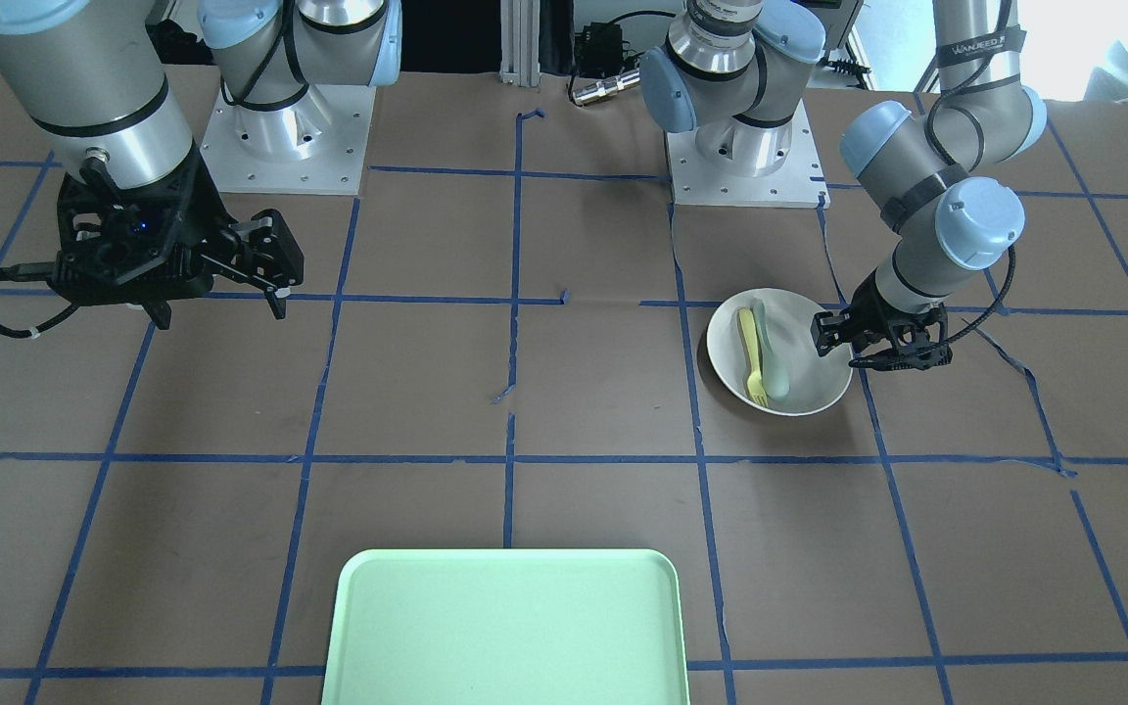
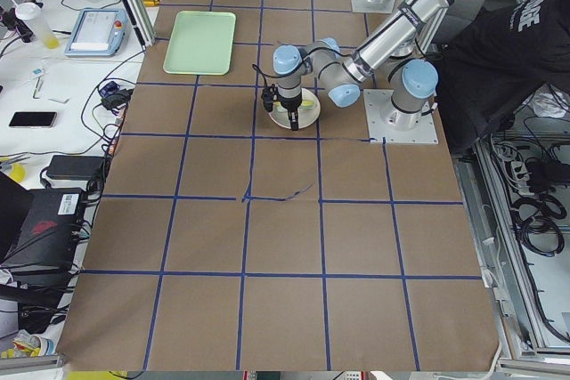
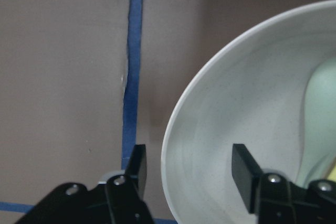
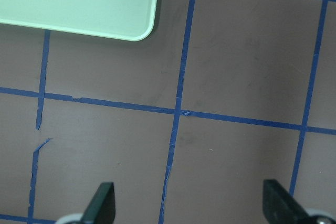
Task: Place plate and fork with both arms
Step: 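Lower the left gripper to the white plate's rim and grasp it, then lift the plate with the left gripper and carry it onto the green tray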
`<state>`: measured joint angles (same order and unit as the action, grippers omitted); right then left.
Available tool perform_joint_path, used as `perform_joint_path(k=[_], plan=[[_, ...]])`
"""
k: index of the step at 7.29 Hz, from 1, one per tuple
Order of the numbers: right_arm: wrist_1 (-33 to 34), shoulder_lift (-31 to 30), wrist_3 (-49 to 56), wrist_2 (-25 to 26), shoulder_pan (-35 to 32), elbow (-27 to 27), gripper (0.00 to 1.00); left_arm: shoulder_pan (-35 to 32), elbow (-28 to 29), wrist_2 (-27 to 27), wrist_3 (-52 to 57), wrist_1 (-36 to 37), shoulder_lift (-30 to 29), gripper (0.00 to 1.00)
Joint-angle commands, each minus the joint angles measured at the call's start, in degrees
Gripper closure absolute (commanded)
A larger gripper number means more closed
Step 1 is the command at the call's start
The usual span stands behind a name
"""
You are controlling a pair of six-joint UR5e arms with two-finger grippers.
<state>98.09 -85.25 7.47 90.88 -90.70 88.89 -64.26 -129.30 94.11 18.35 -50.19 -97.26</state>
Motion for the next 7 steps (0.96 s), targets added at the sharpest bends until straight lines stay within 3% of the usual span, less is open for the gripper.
perform_joint_path(k=[1, 5, 6, 7], plan=[[0.0, 0.0, 0.0, 0.0, 0.0, 0.05, 0.0, 0.1, 0.02, 1.07, -0.07, -0.08, -0.56, 0.72], [0.0, 0.0, 0.0, 0.0, 0.0, 0.05, 0.0, 0.27, 0.54, 0.64, -0.07, -0.08, -0.65, 0.95], [0.0, 0.0, 0.0, 0.0, 0.0, 0.05, 0.0, 0.27, 0.89, 0.11, 0.11, 0.1, -0.65, 0.97], [0.0, 0.0, 0.0, 0.0, 0.0, 0.05, 0.0, 0.18, 2.64, -5.38, 0.46, -0.86, -0.65, 1.0]])
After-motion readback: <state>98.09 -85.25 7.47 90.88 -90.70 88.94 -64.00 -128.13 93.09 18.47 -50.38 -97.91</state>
